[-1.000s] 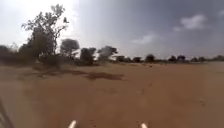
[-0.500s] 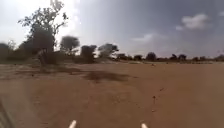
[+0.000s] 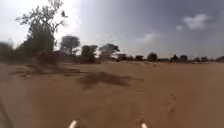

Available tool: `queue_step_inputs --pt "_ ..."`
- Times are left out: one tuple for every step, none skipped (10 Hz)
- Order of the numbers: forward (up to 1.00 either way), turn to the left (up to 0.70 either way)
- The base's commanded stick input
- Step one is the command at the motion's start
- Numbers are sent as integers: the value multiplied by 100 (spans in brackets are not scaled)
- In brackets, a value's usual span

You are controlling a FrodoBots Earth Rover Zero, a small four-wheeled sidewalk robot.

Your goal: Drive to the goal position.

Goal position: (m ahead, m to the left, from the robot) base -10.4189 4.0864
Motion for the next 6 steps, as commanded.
queue_step_inputs --pt "100 0" --pt "100 0" --pt "100 0" --pt "100 0" --pt "100 0" --pt "100 0"
